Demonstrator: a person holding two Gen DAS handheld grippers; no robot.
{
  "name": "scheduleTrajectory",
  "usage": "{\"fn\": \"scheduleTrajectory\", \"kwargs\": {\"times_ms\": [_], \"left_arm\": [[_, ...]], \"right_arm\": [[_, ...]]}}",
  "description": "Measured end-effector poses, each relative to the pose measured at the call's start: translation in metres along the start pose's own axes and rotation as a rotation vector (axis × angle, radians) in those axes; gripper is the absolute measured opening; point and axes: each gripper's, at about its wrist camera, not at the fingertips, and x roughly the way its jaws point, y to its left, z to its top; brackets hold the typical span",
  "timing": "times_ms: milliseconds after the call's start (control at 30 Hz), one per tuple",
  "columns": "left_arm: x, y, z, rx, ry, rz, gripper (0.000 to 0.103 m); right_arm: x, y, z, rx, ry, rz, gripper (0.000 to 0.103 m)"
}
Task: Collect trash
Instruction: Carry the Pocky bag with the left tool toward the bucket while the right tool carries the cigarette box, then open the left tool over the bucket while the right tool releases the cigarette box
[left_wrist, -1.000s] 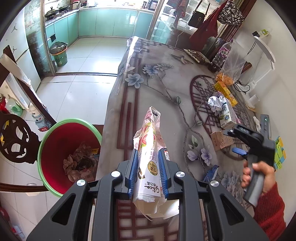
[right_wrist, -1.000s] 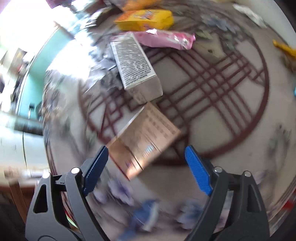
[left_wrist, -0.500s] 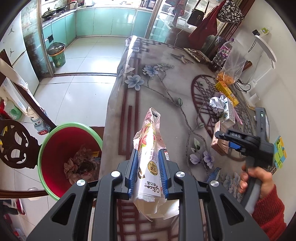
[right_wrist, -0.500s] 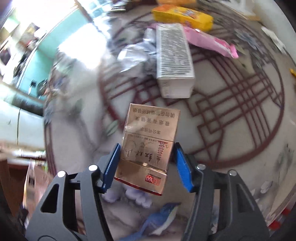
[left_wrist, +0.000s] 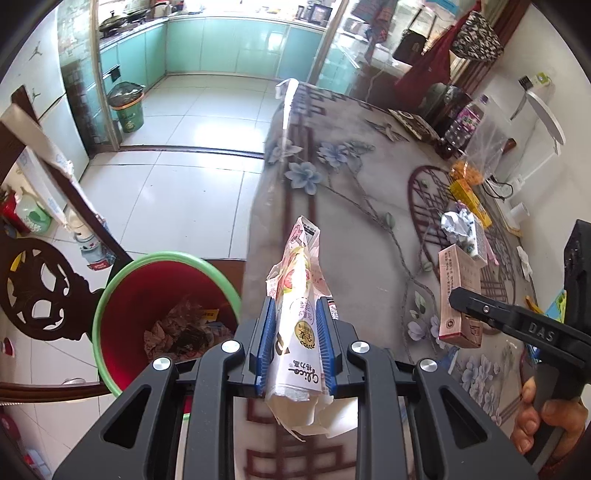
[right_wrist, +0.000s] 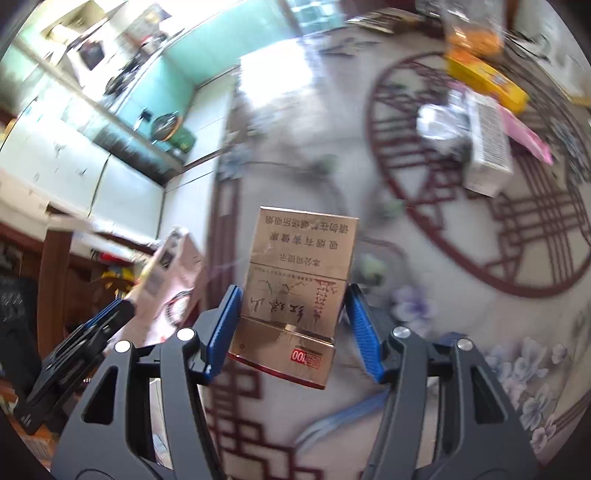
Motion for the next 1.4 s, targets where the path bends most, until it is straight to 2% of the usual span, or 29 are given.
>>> {"fn": "scheduleTrajectory", "kwargs": {"times_ms": [267,600,867,1100,1233,1267,1300,1333,1400], "left_arm": [[0.003,0.057,-0.002,-0.084,0.024,0.065,0.02],[-0.004,0.12,-0.003,-0.164,0.018,0.149,0.02],[-0.005,0.143,-0.007,-0.2,0.027,0.173,0.02],[-0.005,0.15,-0.005,-0.204,0.026,0.175,0.02],[-0.007,0.154,-0.004,-0.212,0.018,0.183,0.021],[-0.008,0.156,-0.004,-0.216,0.013,0.191,0.031],[-0.01,0.157,-0.003,-0.223,0.01,0.205,0.057],[-0.012,0.158,-0.003,-0.231,-0.002,0.213,0.064],[-0.019,0.158,-0.002,-0.232,-0.024,0.22,0.062]], "right_arm": [[0.027,0.075,0.013,-0.167,0.028,0.073,0.056],[0.055,0.161,-0.009,-0.34,0.101,0.16,0.056],[0.067,0.182,-0.022,-0.371,0.165,0.241,0.057],[0.075,0.191,-0.026,-0.39,0.183,0.238,0.057],[0.077,0.197,-0.028,-0.393,0.188,0.265,0.059],[0.076,0.198,-0.028,-0.395,0.179,0.265,0.069],[0.076,0.198,-0.027,-0.395,0.173,0.262,0.073],[0.074,0.199,-0.027,-0.394,0.164,0.26,0.074],[0.07,0.198,-0.027,-0.411,0.152,0.254,0.074]]}}
